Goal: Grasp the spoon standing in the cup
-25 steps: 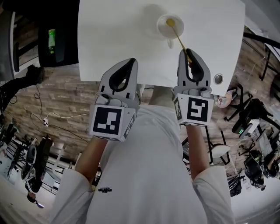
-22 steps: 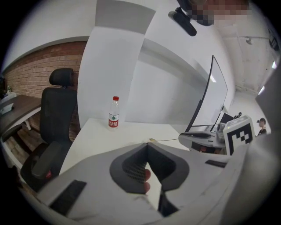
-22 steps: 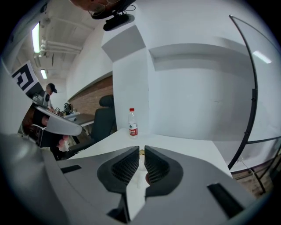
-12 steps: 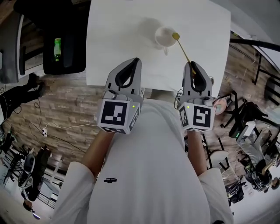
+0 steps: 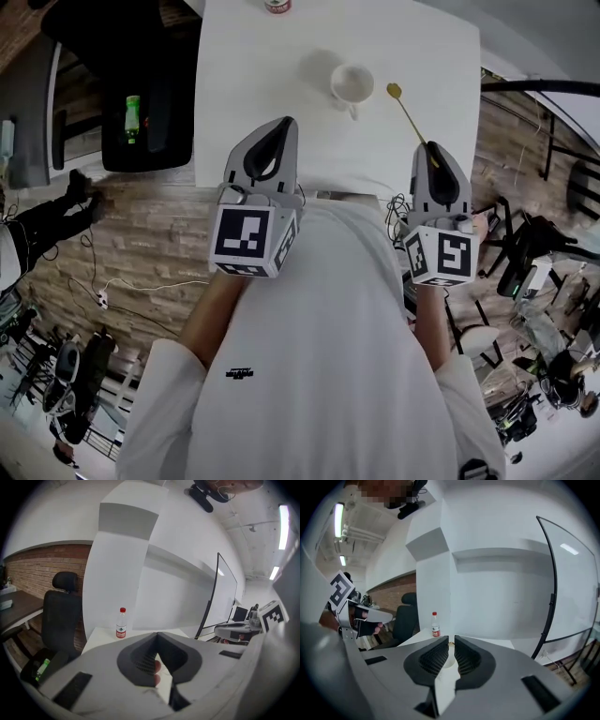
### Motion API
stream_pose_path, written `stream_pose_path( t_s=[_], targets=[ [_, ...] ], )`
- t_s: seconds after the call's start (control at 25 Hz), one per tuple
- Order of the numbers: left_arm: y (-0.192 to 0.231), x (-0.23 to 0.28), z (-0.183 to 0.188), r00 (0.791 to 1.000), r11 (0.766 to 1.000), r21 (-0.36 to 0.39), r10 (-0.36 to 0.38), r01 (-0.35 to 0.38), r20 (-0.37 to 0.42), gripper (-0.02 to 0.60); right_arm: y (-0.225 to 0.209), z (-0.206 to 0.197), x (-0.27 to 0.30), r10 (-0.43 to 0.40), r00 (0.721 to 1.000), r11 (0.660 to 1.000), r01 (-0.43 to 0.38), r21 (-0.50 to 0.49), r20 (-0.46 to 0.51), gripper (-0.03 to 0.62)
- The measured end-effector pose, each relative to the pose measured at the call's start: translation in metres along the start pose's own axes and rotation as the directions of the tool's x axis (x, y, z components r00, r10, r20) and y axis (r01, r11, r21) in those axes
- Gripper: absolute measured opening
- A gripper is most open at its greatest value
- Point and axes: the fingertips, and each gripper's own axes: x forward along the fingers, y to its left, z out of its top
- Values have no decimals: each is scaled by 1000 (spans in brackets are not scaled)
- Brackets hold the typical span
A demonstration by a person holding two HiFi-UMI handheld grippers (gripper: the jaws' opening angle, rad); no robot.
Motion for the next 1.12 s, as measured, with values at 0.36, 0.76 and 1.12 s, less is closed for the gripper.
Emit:
stream_pose_path(
  t_s=[0.36, 0.76, 1.12],
  targets=[
    [-5, -14, 6, 1000, 1000, 10, -17, 17, 18, 0, -4, 5, -15, -58, 997, 998, 58, 5, 50, 40],
    [-14, -22, 10, 999, 999, 28, -38, 37, 25, 0, 2, 16, -23, -53, 997, 998, 54, -22, 63, 40],
    [12, -12, 10, 999, 999, 24, -48, 47, 17, 0, 20, 23, 7, -40, 997, 999, 42, -27, 70, 40]
  ],
)
